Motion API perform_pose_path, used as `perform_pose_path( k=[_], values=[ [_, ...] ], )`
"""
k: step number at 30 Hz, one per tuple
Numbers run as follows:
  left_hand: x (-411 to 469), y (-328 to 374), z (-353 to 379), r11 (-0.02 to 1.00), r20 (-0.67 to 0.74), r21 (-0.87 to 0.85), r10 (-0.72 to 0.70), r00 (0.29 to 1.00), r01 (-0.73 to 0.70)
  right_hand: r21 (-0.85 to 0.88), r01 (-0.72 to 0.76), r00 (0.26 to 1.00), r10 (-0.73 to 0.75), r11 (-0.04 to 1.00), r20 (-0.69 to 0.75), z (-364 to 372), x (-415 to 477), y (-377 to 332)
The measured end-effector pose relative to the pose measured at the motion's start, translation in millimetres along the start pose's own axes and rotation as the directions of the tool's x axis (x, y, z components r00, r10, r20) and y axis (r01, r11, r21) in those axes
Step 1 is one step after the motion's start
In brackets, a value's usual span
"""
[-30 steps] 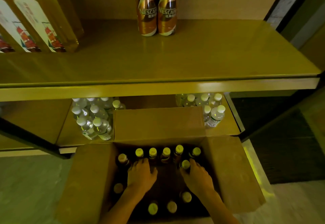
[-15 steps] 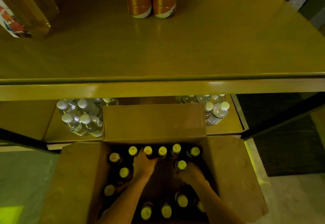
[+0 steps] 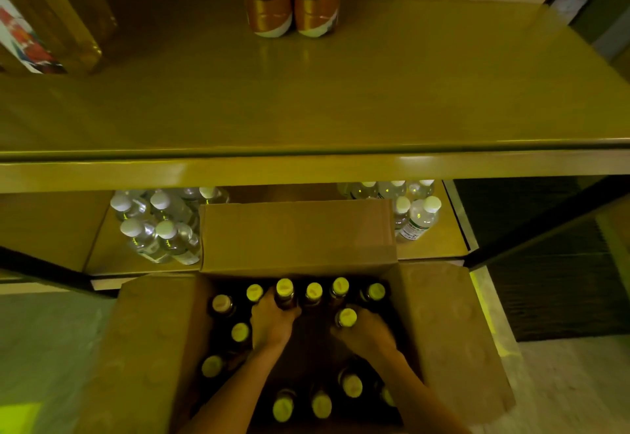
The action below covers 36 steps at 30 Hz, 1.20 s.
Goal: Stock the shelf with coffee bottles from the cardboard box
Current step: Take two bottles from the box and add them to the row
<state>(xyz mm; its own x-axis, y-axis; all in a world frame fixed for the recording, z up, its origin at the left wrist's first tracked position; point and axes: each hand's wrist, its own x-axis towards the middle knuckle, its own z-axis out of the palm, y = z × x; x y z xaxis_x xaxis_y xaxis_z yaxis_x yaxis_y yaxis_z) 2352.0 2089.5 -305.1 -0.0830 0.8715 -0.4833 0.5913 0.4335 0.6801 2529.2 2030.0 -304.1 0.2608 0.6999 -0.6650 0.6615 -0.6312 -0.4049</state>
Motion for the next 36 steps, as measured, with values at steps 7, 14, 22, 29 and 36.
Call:
perform_pose_path(
  k=[7,14,22,29,36],
  values=[
    [-53.2,25.8,-40.1,0.977,0.011,-0.141,0.164,0.986,-0.161,0.196,0.122,0.992,-0.111,0.973,-0.064,-32.0,-51.6,-21.1],
    [-112.8,73.5,-105.0,0.874,-0.017,-0.384,0.318,0.948,-0.299,0.393,0.417,0.907,-0.350,0.820,-0.234,-99.7,-148.8,-56.0],
    [-172.3,185.5,-195.7,0.656,-0.169,-0.413,0.627,0.761,-0.632,0.426,0.767,0.641,-0.586,0.480,-0.495,-189.5,-237.3,-131.3],
    [-148.6,265.5,-235.7,0.546,-0.293,-0.372,0.698,0.653,-0.751,0.348,0.878,0.479,-0.605,0.328,-0.637,-245.2,-226.9,-202.8],
    [-108.1,289.9,-239.9,0.557,-0.315,-0.364,0.681,0.661,-0.747,0.397,0.835,0.550,-0.554,0.380,-0.625,-260.2,-186.3,-235.4]
  ],
)
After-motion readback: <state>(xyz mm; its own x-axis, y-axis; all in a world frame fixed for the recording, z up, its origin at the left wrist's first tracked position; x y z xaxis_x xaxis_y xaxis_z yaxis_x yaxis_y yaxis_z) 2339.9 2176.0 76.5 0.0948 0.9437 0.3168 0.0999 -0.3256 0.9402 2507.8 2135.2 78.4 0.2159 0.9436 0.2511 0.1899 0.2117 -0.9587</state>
